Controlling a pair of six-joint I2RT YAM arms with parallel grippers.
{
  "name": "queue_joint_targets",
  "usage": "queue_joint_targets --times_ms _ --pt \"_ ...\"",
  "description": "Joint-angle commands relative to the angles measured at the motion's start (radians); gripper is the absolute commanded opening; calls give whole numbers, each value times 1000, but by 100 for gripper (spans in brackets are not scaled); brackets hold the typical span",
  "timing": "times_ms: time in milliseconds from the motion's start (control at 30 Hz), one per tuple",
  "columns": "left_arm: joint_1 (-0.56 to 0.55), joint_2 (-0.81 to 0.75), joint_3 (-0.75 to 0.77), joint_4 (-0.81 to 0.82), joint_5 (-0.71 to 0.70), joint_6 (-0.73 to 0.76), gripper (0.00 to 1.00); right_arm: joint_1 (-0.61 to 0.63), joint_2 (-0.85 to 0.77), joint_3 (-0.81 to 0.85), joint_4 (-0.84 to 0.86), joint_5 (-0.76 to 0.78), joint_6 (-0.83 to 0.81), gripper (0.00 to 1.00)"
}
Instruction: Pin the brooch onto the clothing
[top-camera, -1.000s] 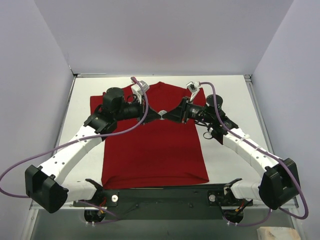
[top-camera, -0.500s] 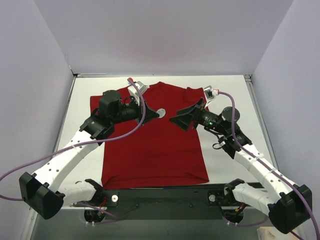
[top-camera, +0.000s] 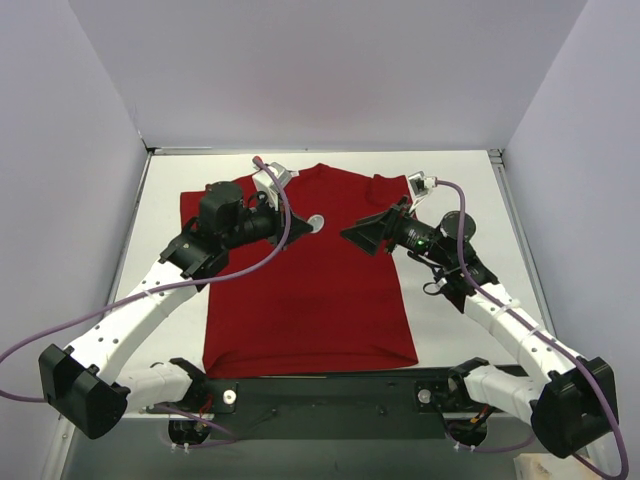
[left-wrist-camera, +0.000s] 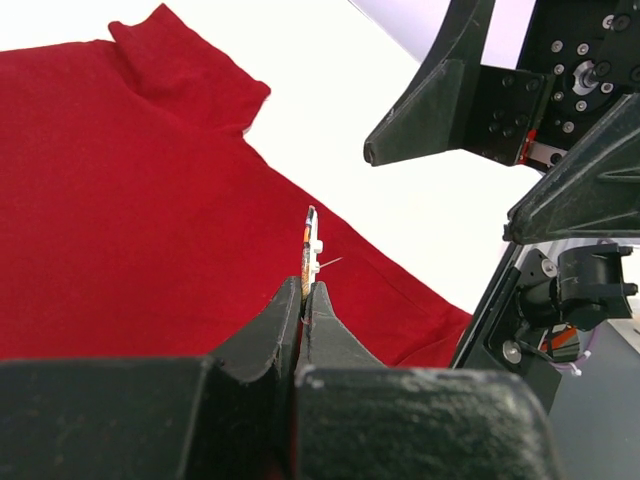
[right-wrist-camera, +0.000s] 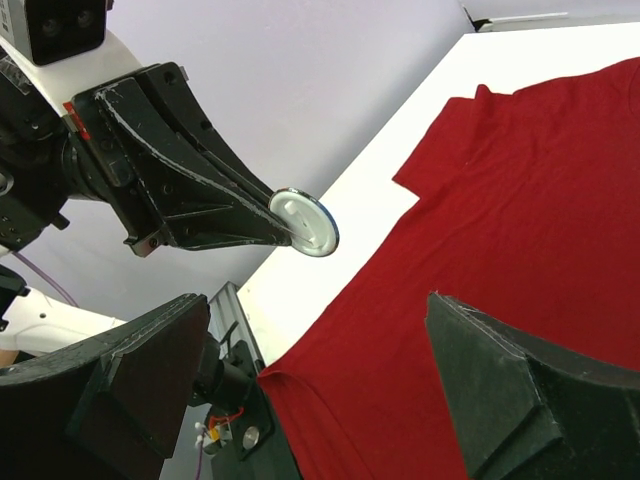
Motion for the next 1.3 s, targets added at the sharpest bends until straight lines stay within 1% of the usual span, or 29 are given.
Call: queue_joint_targets --times_ms 0,167,400,533,733,767,1000,1067,1233,1267 --pt "7 -7 16 -12 -33 21 0 -2 3 30 46 -28 -28 96" --pt "9 -2 19 -27 -62 30 0 -2 13 33 32 -28 -39 96" --pt "18 21 26 -59 -189 31 0 -1 30 36 -11 -27 -74 96" --pt "22 53 40 -74 -287 50 0 -2 44 24 -31 -16 -94 96" --pt "25 157 120 -133 -396 93 0 -13 87 5 -40 2 -109 96" --pt "24 183 129 -137 -445 96 0 -14 102 2 -41 4 -111 96" --pt "25 300 184 -137 -608 137 0 -37 174 16 -61 -5 -103 96" --pt "25 341 203 -140 -634 146 0 -50 197 21 -74 -5 -105 96" --pt "25 433 207 -102 -744 218 0 -77 257 41 -101 -7 -98 96" --pt "27 447 209 -95 -798 244 0 -80 266 45 -113 -7 -97 96"
